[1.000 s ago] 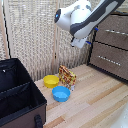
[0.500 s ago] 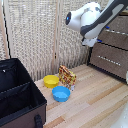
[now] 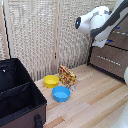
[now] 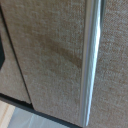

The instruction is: With caution, bring your gripper towards the upper drawer's hold. Grasp the drawer hold tightly with your gripper tool. Pull the drawer in your direction to reveal the contents of the top drawer.

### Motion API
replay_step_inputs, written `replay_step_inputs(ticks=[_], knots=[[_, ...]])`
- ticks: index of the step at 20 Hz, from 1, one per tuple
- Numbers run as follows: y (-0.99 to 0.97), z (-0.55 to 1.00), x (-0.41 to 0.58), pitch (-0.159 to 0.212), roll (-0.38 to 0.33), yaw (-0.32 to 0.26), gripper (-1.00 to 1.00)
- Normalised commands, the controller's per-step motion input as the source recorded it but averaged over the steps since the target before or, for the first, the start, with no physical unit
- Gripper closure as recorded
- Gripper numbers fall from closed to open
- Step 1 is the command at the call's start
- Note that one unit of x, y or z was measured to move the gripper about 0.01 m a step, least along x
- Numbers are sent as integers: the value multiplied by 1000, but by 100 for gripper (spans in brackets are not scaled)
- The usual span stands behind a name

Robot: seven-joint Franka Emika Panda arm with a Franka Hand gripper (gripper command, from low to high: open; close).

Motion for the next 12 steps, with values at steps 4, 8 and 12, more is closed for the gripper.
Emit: replay_step_inputs(ticks=[4, 8, 12], knots=[[-434, 271, -106, -3, -8, 3, 100], [-157, 197, -136, -20, 0, 0, 100], [-183, 2, -28, -3, 3, -3, 100]])
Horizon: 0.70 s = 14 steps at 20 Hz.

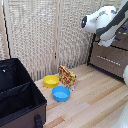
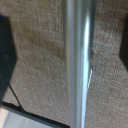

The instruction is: With caution, bring your gripper towards the upper drawer's hold. Grasp the drawer hold tightly with your gripper tool. Pull the drawer in your direction to reveal the contents of the top drawer.

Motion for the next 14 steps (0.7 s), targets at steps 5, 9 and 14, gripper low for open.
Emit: replay_step_inputs(ticks=[5, 9, 14], knots=[[-186, -6, -18, 0, 0, 0, 100], [-39, 0, -57, 0, -6, 0, 100], [410, 0, -8, 0, -1, 16, 100]])
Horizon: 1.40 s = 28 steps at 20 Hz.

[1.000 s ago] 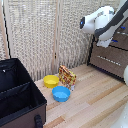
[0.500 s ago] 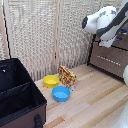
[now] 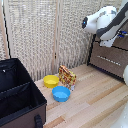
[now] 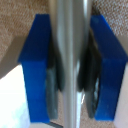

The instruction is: With caution, bring your gripper towards the upper drawer's hold. Grasp the drawer hold tightly with your gripper tool. Pull the drawer in your direction to reveal the contents of the top drawer.

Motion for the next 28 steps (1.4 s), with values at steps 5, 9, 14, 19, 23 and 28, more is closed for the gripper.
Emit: replay_step_inputs(ticks=[5, 9, 14, 19, 23, 28], knots=[[949, -86, 7, 0, -16, 0, 100], [1000, -160, 38, 18, -18, 0, 100], [1000, -236, 89, 28, -34, 0, 100], [718, -115, 114, 15, -9, 15, 100], [26, 252, 91, 0, -78, 10, -100], [-26, 378, 93, 0, -17, -23, -100]])
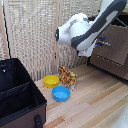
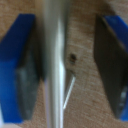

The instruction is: With caution, bring your gripper towards the upper drawer's hold. Grasp the drawer hold tightly with your gripper tool. Pull the drawer in your direction to reveal the contents of the top drawer.

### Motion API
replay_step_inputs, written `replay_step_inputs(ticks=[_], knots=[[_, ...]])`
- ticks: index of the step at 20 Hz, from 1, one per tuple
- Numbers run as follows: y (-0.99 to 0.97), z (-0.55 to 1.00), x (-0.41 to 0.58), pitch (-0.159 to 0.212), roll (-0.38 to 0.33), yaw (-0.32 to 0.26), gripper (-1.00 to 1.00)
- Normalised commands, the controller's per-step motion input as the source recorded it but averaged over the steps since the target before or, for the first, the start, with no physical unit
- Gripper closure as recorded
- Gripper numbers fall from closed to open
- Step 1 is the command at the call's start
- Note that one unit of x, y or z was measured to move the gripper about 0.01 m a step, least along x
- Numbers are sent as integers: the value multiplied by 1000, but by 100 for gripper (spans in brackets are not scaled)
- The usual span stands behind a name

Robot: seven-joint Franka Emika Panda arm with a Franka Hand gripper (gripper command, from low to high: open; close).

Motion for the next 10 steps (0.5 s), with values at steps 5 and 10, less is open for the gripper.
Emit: replay_step_inputs(ticks=[5, 10], knots=[[-5, 284, 35, 0, 0, -15, -100], [0, 47, 63, 3, 0, -2, -100]])
